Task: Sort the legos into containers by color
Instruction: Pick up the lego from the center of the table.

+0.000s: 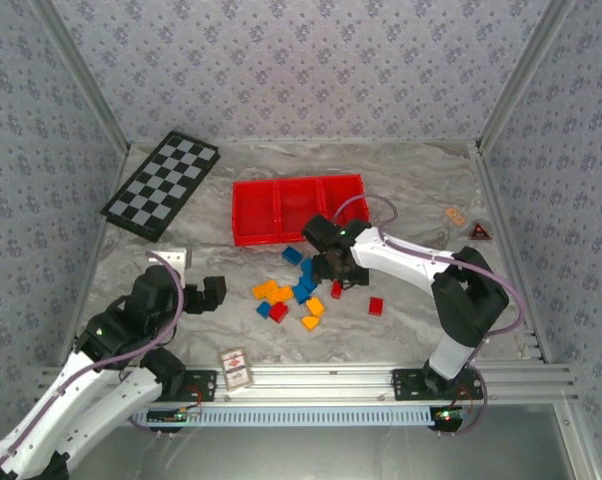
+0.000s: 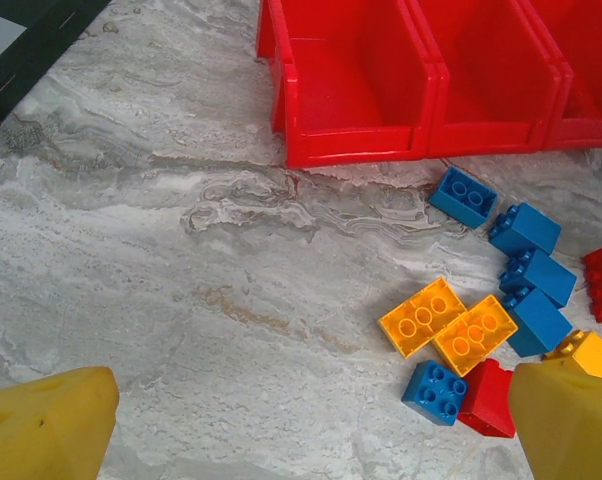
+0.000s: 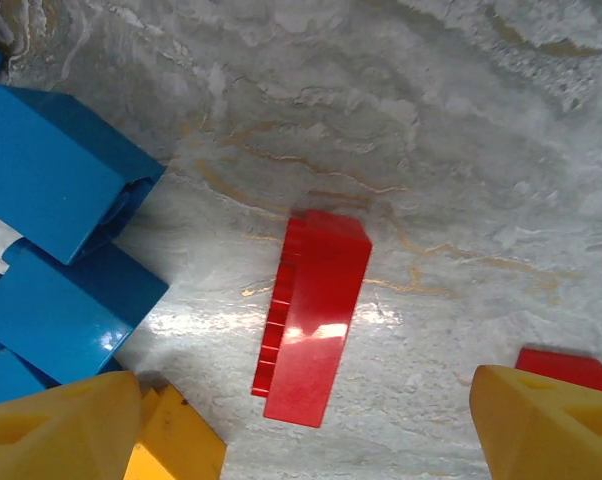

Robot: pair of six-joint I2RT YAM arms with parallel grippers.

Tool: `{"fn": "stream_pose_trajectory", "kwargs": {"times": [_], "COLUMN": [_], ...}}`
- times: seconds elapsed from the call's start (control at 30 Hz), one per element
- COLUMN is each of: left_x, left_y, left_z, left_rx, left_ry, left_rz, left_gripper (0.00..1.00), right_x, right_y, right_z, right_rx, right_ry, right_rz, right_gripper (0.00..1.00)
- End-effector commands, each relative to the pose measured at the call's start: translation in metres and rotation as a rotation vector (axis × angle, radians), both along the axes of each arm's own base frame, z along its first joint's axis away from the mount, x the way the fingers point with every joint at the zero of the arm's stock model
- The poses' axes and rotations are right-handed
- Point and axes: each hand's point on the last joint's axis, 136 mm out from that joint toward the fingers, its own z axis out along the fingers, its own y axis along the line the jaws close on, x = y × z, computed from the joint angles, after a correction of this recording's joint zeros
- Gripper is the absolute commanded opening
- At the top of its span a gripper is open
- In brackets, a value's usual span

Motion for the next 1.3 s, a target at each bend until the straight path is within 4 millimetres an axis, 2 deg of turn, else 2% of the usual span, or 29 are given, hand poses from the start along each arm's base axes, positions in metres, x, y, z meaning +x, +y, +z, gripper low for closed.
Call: {"fn": "stream_pose_trajectory", "kwargs": {"times": [0.0, 0.13, 0.43, 0.7, 0.8, 0.93, 1.07, 1.13, 1.27], "left_x": [-0.001, -0.001, -0.001, 0.001, 0.001, 0.002, 0.000, -0.001, -0.001], "left_y": [-0.004, -0.004, -0.003, -0.002, -0.002, 0.004, 0.006, 0.007, 0.007], "left_z": [0.012, 0.013, 0.012, 0.010, 0.010, 0.011, 0.014, 0.016, 0.017], "left_rx": [-0.026, -0.030, -0.026, -0.018, -0.018, -0.021, -0.036, -0.045, -0.054], "left_ry": [-0.038, -0.042, -0.043, -0.040, -0.037, -0.045, -0.058, -0.065, -0.079], "left_rz": [-0.026, -0.027, -0.022, -0.013, -0.009, 0.029, 0.033, 0.036, 0.038], "left_gripper": [1.00, 1.00, 1.00, 1.00, 1.00, 1.00, 1.00, 1.00, 1.00], "right_x": [0.000, 0.001, 0.010, 0.020, 0.023, 0.030, 0.046, 0.063, 0.111], "right_y": [-0.009, -0.011, -0.009, -0.008, 0.000, 0.005, 0.006, 0.009, 0.011], "right_z": [-0.002, -0.014, -0.026, -0.040, -0.040, -0.022, 0.014, 0.034, 0.072], "right_rx": [-0.050, -0.082, -0.098, -0.106, -0.070, -0.084, -0.072, -0.064, -0.025], "right_ry": [0.012, 0.035, 0.030, 0.044, 0.048, 0.018, -0.077, -0.137, -0.233], "right_rz": [-0.054, -0.065, -0.059, -0.026, 0.007, 0.072, 0.124, 0.202, 0.246], "right_gripper": [0.87, 0.82, 0.72, 0.35, 0.17, 0.08, 0.08, 0.08, 0.07]}}
